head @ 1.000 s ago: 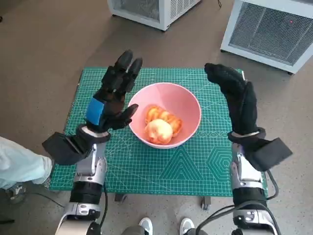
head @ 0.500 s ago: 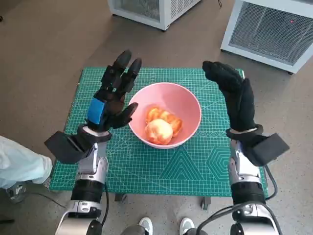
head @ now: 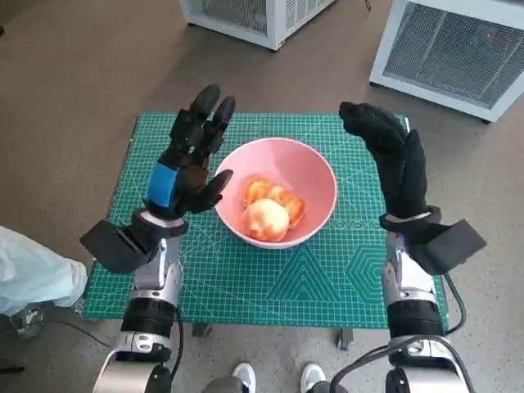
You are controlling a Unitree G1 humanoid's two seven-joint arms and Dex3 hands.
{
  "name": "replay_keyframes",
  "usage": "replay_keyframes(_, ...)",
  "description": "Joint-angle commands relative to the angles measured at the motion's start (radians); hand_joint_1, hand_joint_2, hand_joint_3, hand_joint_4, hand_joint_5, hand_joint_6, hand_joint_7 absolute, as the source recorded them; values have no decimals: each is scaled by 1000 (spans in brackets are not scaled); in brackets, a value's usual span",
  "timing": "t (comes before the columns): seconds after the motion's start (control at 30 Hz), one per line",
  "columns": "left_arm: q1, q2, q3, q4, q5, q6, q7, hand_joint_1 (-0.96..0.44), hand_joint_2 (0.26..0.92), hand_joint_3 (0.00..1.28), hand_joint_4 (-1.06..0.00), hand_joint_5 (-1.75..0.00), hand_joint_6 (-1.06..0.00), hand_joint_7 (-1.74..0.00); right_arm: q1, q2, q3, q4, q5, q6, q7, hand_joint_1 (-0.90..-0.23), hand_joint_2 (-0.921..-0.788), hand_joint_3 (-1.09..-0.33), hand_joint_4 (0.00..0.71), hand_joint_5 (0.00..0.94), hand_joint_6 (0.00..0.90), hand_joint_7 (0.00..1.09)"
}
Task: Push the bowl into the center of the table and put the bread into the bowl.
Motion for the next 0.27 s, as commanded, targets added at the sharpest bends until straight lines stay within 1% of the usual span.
replay_keyframes(0.03,-11,-6,-5,20,26,-32,17,-674,921,366,-180,-10,-8,-404,5,-1,-4,26,5,-5,15,-736,-921,-781,219,0,79,457)
replay_keyframes(0.27,-13,-4,-8,43,53,-66,37,-675,921,374,-187,-11,-4,-413,4,-4,-6,31,4,-13,21,-737,-921,-784,219,0,78,460)
